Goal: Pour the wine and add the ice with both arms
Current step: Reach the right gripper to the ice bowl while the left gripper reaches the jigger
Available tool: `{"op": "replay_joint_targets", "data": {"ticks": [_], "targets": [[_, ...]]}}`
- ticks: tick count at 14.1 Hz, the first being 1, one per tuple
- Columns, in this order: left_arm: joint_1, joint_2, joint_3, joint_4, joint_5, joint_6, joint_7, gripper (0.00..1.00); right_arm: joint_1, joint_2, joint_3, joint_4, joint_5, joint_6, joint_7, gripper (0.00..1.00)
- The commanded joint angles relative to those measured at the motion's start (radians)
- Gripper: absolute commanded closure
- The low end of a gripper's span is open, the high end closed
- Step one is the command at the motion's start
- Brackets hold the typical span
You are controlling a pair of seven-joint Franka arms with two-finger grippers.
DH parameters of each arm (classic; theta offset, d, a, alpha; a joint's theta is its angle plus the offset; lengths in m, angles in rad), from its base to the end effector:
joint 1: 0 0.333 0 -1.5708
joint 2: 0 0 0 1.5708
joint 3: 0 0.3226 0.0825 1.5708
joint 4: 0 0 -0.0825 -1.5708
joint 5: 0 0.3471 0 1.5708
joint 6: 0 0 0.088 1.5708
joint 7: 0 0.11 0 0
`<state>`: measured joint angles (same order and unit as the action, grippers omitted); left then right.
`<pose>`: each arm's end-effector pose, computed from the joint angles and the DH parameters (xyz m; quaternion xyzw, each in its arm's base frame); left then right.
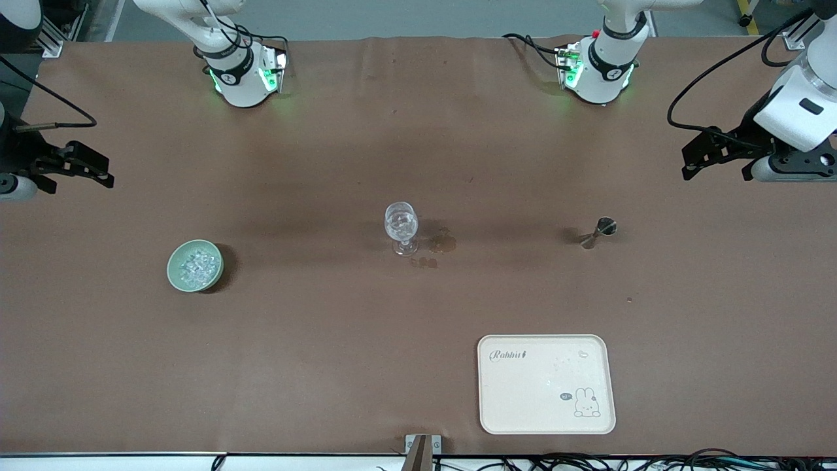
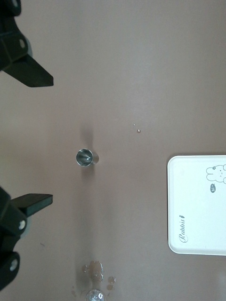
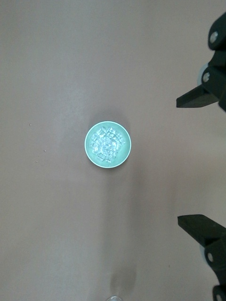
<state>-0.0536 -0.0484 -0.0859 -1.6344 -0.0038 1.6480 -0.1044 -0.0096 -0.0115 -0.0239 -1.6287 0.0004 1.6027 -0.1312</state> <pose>0.5046 -0.0725 0.6320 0.9994 -0.0175 0.0307 0.0036 0.5154 -0.0173 0.6116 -0.9988 -0.0488 0.0072 0.0009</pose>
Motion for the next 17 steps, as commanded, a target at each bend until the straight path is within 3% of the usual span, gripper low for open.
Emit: {"op": "replay_joint_targets", "data": {"ticks": [1, 7, 10, 14, 17], "targets": [[0.0, 0.008, 0.001, 0.027, -0.004, -0.022, 0.014, 0.0, -0.012, -0.008, 0.005, 0.0, 0.019, 0.009, -0.011, 0.0], [0.035, 0.018, 0.011, 0.039, 0.031, -0.022, 0.083, 0.0, -0.006, -0.008, 0.007, 0.0, 0.021, 0.022, 0.045, 0.0], [0.081, 0.062, 0.011, 0.027, -0.008, -0.034, 0.103, 0.0, -0.01, -0.008, 0.007, -0.01, 0.021, 0.026, 0.044, 0.0], [0.156, 0.088, 0.012, -0.047, -0.108, -0.068, -0.087, 0.0, -0.016, -0.008, 0.006, -0.034, 0.023, 0.043, 0.042, 0.01], [0.207, 0.133, 0.011, -0.12, -0.198, -0.044, -0.274, 0.0, -0.024, -0.008, 0.005, -0.12, 0.023, 0.109, 0.041, 0.01]]}}
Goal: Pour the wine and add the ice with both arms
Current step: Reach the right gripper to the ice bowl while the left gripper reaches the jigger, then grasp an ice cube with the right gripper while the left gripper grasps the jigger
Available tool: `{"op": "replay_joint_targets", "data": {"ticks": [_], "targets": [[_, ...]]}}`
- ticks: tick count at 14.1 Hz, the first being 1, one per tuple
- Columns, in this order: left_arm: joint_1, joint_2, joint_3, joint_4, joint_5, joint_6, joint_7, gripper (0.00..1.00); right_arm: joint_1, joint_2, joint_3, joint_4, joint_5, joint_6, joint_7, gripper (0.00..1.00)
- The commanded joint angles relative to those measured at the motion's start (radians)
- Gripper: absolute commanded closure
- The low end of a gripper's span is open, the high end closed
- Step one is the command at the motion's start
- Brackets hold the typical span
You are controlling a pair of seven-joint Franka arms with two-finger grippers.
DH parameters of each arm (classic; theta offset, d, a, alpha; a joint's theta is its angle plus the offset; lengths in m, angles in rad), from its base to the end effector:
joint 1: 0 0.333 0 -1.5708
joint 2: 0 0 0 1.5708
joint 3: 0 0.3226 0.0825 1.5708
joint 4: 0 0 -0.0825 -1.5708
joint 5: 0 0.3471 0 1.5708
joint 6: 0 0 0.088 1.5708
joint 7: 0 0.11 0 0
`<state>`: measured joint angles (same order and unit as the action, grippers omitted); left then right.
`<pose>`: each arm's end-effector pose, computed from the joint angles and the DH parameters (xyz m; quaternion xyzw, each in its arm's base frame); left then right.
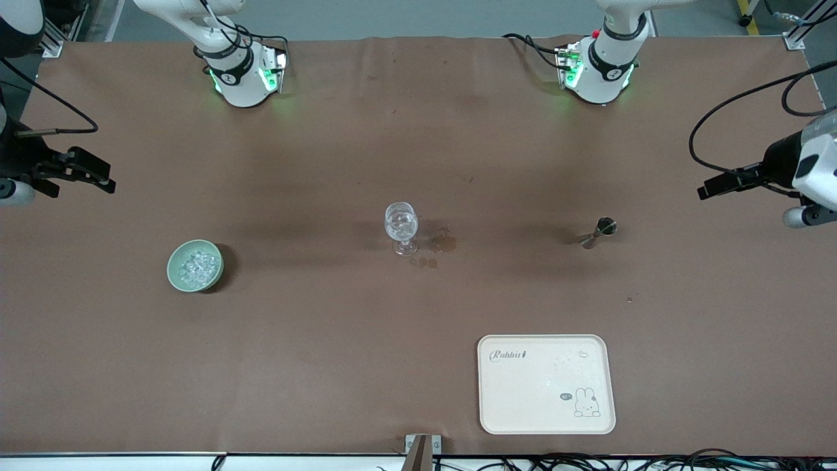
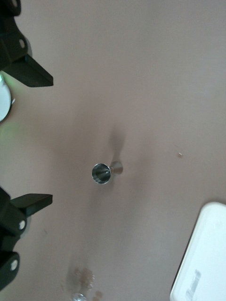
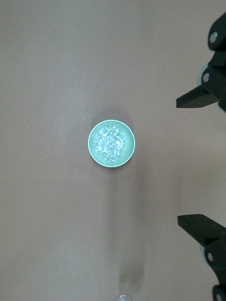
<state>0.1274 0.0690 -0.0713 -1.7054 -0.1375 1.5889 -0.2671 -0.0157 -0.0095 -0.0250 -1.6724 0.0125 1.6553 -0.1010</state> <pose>0.5275 0.0158 0.5366 0.9790 0.1672 -0.0993 0.0606 0.5194 -0.0199 0.5959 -0.9995 -0.0296 0.0033 0.0066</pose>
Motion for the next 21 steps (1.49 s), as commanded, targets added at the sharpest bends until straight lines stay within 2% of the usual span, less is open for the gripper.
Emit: {"op": "replay_joint_targets", "data": {"ticks": [1, 4, 6, 11, 14, 17, 21], "targets": [[0.061, 0.032, -0.004, -0.083, -0.126, 0.038, -0.185, 0.0, -0.036, -0.006, 0.007, -0.128, 0.011, 0.123, 0.011, 0.01], [0.092, 0.106, -0.002, -0.134, -0.171, 0.094, -0.238, 0.0, -0.038, 0.028, 0.005, -0.263, 0.011, 0.315, 0.011, 0.03], [0.127, 0.184, -0.002, -0.137, -0.249, 0.106, -0.26, 0.0, -0.036, 0.074, 0.007, -0.317, 0.011, 0.42, 0.011, 0.05], [0.173, 0.336, -0.002, -0.125, -0.408, 0.12, -0.279, 0.0, -0.038, 0.213, 0.007, -0.34, 0.009, 0.572, 0.011, 0.08], [0.184, 0.437, -0.004, -0.077, -0.459, 0.12, -0.383, 0.0, -0.039, 0.275, 0.007, -0.357, 0.009, 0.641, 0.003, 0.11], [0.199, 0.512, -0.004, -0.074, -0.534, 0.12, -0.382, 0.09, -0.035, 0.325, 0.007, -0.365, 0.007, 0.69, 0.003, 0.18], [0.187, 0.594, -0.008, -0.076, -0.597, 0.111, -0.382, 0.09, -0.036, 0.355, 0.007, -0.401, 0.007, 0.756, 0.0, 0.39]]}}
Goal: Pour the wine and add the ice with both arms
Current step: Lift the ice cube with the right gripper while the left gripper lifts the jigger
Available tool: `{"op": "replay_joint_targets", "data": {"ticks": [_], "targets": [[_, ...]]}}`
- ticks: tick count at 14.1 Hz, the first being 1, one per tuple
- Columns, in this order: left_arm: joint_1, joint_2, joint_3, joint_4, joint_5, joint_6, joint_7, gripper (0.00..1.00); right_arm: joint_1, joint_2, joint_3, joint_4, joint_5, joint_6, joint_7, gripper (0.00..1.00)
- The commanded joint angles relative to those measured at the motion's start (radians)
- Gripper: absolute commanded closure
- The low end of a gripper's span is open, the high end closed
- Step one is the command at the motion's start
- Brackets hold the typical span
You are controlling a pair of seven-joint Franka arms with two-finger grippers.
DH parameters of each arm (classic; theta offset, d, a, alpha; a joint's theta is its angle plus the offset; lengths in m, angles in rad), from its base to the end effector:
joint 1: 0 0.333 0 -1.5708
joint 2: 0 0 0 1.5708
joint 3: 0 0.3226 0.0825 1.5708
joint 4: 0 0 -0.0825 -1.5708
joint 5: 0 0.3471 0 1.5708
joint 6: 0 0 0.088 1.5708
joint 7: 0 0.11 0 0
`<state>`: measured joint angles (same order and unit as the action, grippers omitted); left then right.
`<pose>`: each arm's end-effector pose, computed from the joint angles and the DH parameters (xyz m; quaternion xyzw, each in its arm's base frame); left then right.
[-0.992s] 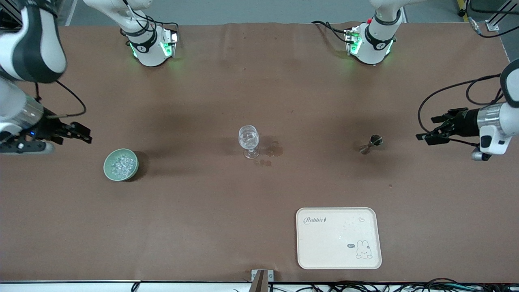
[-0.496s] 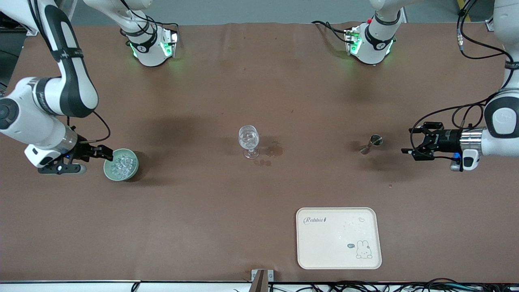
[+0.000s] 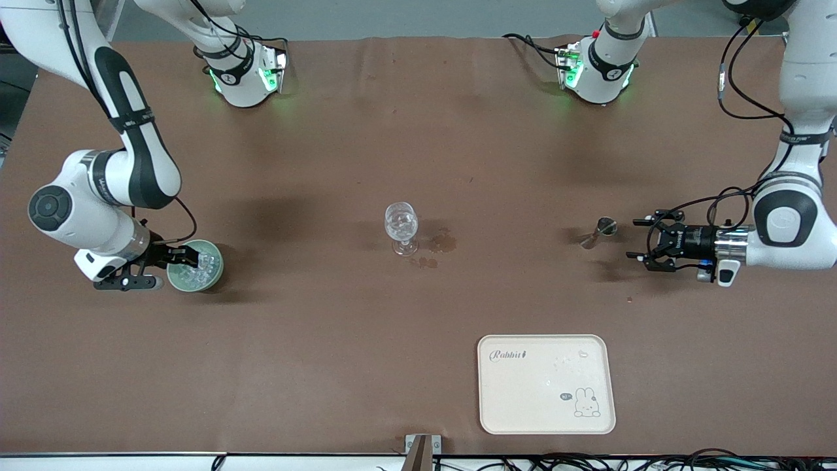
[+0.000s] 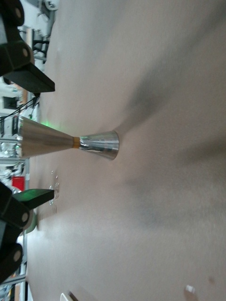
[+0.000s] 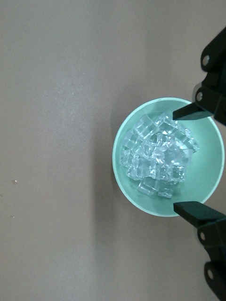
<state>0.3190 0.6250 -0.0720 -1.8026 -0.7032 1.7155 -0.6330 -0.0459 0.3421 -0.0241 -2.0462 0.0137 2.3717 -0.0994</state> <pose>0.5559 0.0787 0.2156 0.7195 0.5202 -0.3838 0.2540 0.5684 -0.0391 0.3011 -0.9999 -0.0104 0.0081 0.0014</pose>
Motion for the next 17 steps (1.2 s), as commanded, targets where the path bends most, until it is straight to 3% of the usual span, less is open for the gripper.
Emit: {"op": "replay_joint_targets", "data": {"ticks": [1, 12, 15, 17], "targets": [[-0.008, 0.057, -0.014, 0.022, -0.035, -0.017, -0.014, 0.1, -0.012, 0.011, 0.006, -0.028, 0.006, 0.043, -0.003, 0.43], [-0.003, 0.125, -0.057, 0.017, -0.056, -0.054, 0.047, 0.36, -0.009, 0.071, 0.006, -0.031, 0.003, 0.096, -0.003, 0.46], [-0.003, 0.131, -0.057, 0.017, -0.056, -0.054, 0.05, 0.48, -0.009, 0.071, 0.006, -0.045, 0.003, 0.098, -0.003, 0.57], [0.0, 0.133, -0.057, 0.017, -0.056, -0.056, 0.056, 0.56, -0.011, 0.071, 0.006, -0.042, 0.003, 0.098, -0.003, 0.77]]}}
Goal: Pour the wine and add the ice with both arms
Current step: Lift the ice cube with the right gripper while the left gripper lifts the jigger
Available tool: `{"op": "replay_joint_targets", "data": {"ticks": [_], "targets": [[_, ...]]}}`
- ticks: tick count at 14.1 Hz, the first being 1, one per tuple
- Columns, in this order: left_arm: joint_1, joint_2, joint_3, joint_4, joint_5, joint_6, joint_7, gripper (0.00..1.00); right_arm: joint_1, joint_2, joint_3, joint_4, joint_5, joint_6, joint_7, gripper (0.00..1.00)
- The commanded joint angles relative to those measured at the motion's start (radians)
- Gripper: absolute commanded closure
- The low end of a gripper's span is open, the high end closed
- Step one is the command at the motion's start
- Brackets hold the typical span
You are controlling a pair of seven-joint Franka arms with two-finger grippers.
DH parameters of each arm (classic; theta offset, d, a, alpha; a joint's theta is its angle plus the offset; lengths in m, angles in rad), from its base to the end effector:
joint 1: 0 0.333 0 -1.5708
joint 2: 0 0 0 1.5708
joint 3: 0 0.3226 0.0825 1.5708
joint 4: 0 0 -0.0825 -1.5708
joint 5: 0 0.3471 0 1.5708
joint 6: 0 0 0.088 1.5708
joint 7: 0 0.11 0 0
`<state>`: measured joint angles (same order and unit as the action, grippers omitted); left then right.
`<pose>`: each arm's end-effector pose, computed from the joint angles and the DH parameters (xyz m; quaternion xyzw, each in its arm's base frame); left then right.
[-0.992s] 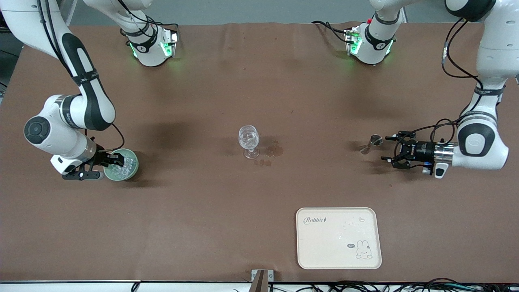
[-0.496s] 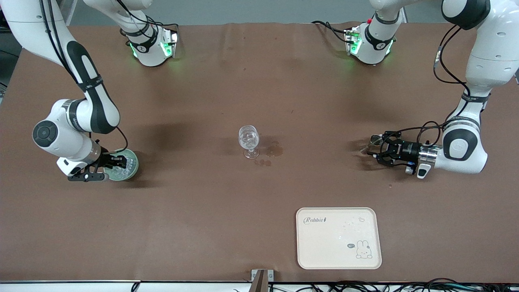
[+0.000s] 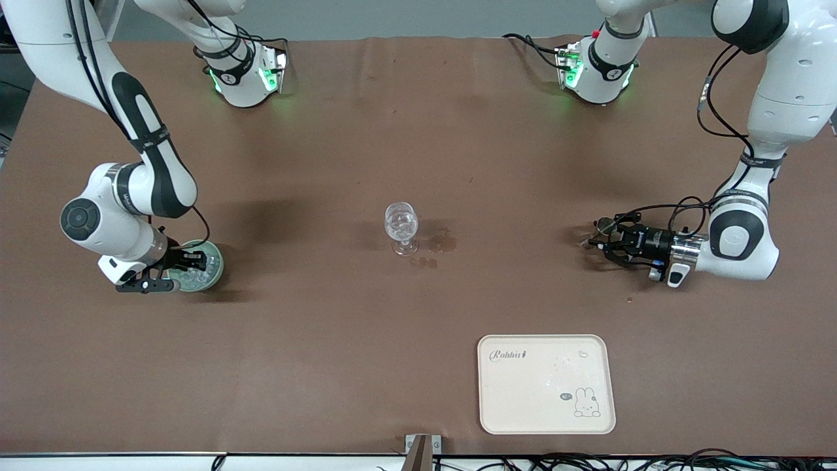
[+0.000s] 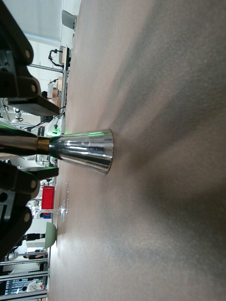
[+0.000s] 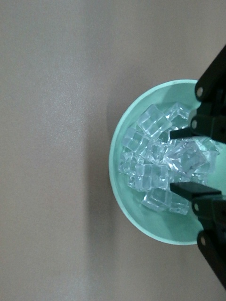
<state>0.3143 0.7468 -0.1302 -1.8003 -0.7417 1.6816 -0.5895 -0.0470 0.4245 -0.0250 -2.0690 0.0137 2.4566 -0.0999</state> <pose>0.5434 0.0356 0.1576 0.6988 0.4830 -0.4542 0.2685 0.5658 -0.0404 0.2530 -0.9998 -0.0096 0.0184 0.0007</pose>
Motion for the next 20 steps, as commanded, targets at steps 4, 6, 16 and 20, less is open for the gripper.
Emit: {"op": "replay_joint_targets", "data": {"ticks": [4, 6, 16, 20], "targets": [[0.002, 0.011, 0.0, 0.015, -0.016, -0.022, 0.02, 0.68, -0.007, -0.053, 0.007, -0.011, 0.003, -0.017, 0.002, 0.95], [0.005, 0.011, 0.0, 0.016, -0.018, -0.029, 0.02, 0.73, -0.007, -0.11, 0.008, 0.012, 0.003, -0.082, 0.002, 0.95], [0.003, -0.004, -0.115, 0.036, -0.051, -0.057, -0.006, 0.99, -0.005, -0.315, 0.011, 0.457, 0.002, -0.752, 0.073, 0.98], [-0.004, -0.038, -0.225, 0.047, -0.119, -0.024, -0.102, 0.99, 0.042, -0.423, 0.014, 0.443, 0.006, -0.844, 0.104, 1.0]]}}
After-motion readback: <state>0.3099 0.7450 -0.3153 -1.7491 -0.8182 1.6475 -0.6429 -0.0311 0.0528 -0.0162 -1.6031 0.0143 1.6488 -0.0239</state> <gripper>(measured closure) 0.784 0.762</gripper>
